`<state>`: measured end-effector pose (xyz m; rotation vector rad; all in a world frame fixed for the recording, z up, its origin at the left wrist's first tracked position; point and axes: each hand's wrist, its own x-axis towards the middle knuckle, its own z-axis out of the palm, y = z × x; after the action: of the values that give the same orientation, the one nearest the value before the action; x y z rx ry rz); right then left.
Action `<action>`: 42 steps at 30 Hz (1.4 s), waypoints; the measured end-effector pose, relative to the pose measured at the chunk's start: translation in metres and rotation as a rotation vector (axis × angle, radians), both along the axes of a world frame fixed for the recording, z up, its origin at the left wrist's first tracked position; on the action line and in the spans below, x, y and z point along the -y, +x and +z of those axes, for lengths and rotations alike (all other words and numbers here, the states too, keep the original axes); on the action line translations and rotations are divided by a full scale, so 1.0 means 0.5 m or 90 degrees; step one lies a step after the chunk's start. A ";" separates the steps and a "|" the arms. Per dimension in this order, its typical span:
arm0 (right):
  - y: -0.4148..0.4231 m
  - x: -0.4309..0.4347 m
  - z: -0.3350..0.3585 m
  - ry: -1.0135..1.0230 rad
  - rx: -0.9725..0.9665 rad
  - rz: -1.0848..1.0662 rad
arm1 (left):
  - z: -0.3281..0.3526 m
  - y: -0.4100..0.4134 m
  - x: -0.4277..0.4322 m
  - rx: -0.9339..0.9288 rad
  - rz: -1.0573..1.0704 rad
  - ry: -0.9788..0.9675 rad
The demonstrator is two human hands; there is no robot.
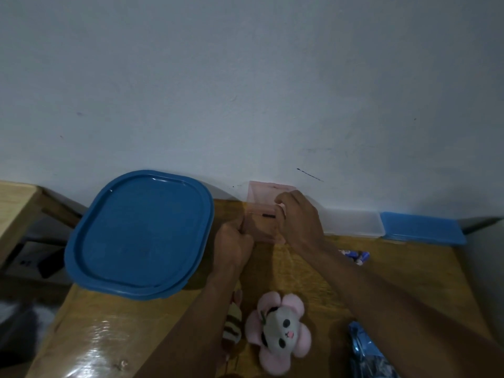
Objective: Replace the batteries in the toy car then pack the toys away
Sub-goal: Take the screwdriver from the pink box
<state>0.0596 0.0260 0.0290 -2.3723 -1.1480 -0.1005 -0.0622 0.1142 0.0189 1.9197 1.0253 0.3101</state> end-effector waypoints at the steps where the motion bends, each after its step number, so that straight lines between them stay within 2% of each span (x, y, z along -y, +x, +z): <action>1: 0.001 0.001 -0.004 -0.023 0.003 0.008 | 0.000 -0.003 0.002 0.005 0.004 0.007; 6: -0.005 0.002 -0.015 -0.234 0.010 0.088 | 0.003 -0.016 0.007 0.043 -0.001 0.004; 9: -0.011 -0.001 -0.016 -0.287 0.057 0.087 | 0.007 -0.016 0.006 0.050 0.006 -0.014; 14: -0.016 -0.007 -0.011 -0.317 0.095 0.071 | 0.000 -0.018 0.006 0.022 0.016 -0.023; 31: -0.020 -0.016 0.022 -0.414 0.060 0.069 | 0.024 -0.015 0.010 0.008 0.016 -0.066; 42: -0.008 -0.008 0.045 -0.356 -0.001 0.067 | 0.026 -0.011 0.004 -0.047 0.005 -0.021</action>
<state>0.0556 0.0300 0.0513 -2.7710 -1.4420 0.2968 -0.0674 0.1120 0.0318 1.9098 1.0795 0.2266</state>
